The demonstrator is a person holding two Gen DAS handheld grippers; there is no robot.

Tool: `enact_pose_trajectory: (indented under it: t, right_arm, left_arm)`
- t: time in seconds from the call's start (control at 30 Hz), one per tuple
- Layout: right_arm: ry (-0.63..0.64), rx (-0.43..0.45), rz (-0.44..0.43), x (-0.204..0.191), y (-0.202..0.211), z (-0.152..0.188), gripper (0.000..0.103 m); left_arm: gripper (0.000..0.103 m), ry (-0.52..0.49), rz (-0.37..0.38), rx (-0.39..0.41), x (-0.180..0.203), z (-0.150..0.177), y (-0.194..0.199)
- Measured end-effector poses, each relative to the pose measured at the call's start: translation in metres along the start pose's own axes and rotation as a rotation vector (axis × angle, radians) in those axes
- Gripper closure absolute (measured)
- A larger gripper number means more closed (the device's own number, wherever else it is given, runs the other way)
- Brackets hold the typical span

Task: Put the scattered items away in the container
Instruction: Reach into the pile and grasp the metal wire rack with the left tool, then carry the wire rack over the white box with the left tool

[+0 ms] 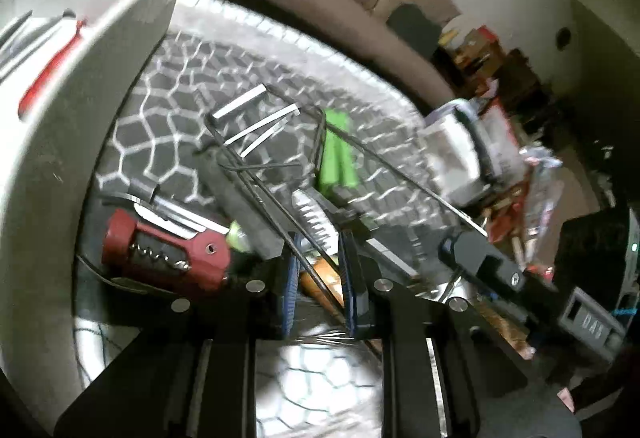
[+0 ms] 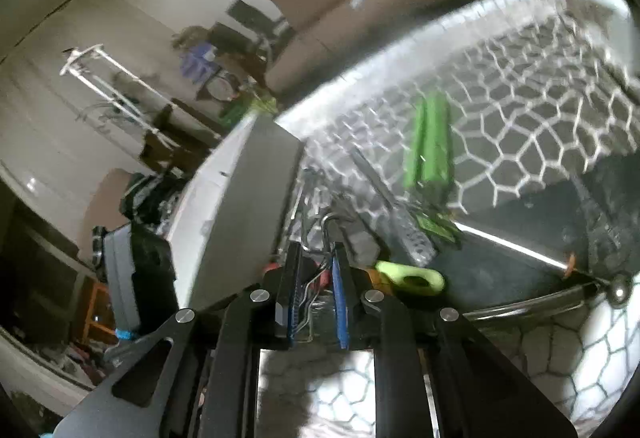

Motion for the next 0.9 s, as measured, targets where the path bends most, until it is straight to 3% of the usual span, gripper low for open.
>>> enact_pose_trajectory:
  t: [0.23, 0.4, 0.63, 0.9]
  right_arm:
    - [0.193, 0.107, -0.006, -0.085, 0.045, -0.003, 0.088]
    - [0.255, 0.122, -0.083, -0.15, 0.037, -0.004, 0.088]
    - [0.3, 0.009, -0.191, -0.237, -0.031, 0.007, 0.087]
    - [0.228, -0.183, -0.304, -0.278, -0.133, 0.038, 0.087]
  left_arm:
    - [0.086, -0.037, 0.08, 0.076, 0.02, -0.011, 0.078]
    - [0.086, -0.065, 0.056, 0.121, 0.003, -0.022, 0.142]
    - [0.086, 0.028, -0.004, 0.193, -0.083, -0.033, 0.22]
    - [0.083, 0.113, -0.096, 0.218, -0.186, -0.025, 0.268]
Point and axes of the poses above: each gripper's, at about its wrist camera, not at the fingertips, and y roughly against the way its jaws point, x to its right, z to its underside, the point moved 1 cm from there along -y, roughly the way its jaws point, and after that the axes turned 6 degrees about y, right-handed, at the moved point
